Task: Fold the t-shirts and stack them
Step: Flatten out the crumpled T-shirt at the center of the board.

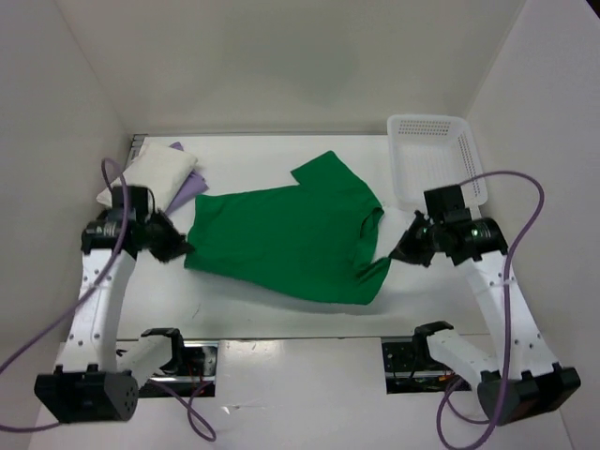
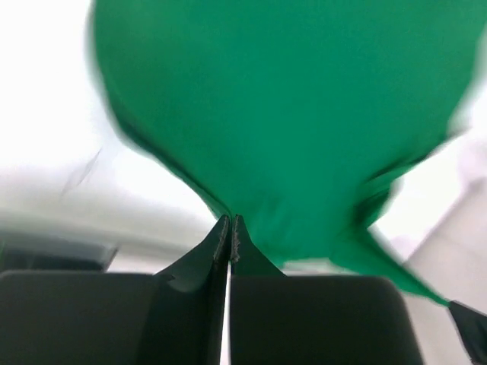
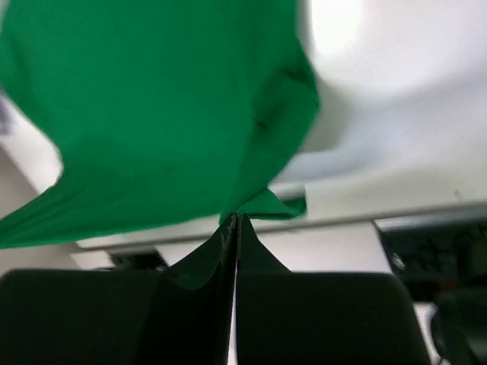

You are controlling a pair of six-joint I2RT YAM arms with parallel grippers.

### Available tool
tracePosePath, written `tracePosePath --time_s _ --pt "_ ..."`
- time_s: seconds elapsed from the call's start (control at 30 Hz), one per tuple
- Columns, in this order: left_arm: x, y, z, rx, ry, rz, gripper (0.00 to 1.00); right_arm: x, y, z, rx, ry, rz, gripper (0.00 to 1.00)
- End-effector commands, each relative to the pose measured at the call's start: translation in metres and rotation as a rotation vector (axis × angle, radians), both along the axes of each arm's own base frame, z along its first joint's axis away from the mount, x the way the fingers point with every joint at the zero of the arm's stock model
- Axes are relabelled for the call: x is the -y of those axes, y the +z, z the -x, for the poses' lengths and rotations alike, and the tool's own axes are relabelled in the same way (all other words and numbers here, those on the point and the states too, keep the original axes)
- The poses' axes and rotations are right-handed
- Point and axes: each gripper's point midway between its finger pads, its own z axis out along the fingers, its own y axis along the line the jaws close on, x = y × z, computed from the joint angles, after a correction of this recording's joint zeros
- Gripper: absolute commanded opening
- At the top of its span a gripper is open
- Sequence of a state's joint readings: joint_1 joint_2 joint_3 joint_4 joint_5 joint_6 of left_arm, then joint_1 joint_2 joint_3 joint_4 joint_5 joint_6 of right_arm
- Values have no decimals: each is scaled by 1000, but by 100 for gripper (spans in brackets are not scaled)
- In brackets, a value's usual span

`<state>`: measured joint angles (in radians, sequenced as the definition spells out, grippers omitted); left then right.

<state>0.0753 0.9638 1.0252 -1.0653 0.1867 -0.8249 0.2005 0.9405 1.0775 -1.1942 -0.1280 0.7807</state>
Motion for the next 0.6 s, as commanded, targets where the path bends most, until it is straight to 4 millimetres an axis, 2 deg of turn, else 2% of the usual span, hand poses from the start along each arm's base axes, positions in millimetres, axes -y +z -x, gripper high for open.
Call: tracePosePath --time_s 0.0,0.03,0.07,0.1,0.13,0.2,0.23,0.3,0.33,0.37,0.47,0.5,0.57 --pt "-14 110 -99 407 -17 -83 0 -18 85 -93 335 8 -49 0" --pt "-14 124 -120 433 -22 -78 0 -16 135 -109 471 11 -36 0" --pt "-15 151 -132 510 -31 -94 0 -11 162 -122 554 -6 -8 0" --pt "-16 204 -139 639 -33 -113 0 -7 190 -128 632 -13 7 0" --pt "-17 221 -149 672 -41 -125 0 -3 246 -127 783 -17 13 0" --pt "-16 261 -149 764 -45 -144 0 7 302 -121 933 -45 31 0" --pt "-15 295 -141 851 -41 -152 0 12 347 -109 1047 -66 22 0" --pt "-13 318 -130 912 -47 -151 0 17 378 -88 1121 -81 34 0" --pt "-9 331 -118 952 -60 -145 1 18 401 -70 1189 -79 8 0" --pt "-6 349 -107 1005 -69 -144 1 19 413 -53 1231 -77 -10 0" --pt "-3 388 -80 1106 -59 -147 4 27 453 -14 1364 -89 -49 0" --pt "-2 416 -61 1190 -56 -155 4 29 469 4 1419 -83 -74 0" --pt "-6 426 -61 1211 -32 -169 4 33 481 14 1457 -95 -85 0"
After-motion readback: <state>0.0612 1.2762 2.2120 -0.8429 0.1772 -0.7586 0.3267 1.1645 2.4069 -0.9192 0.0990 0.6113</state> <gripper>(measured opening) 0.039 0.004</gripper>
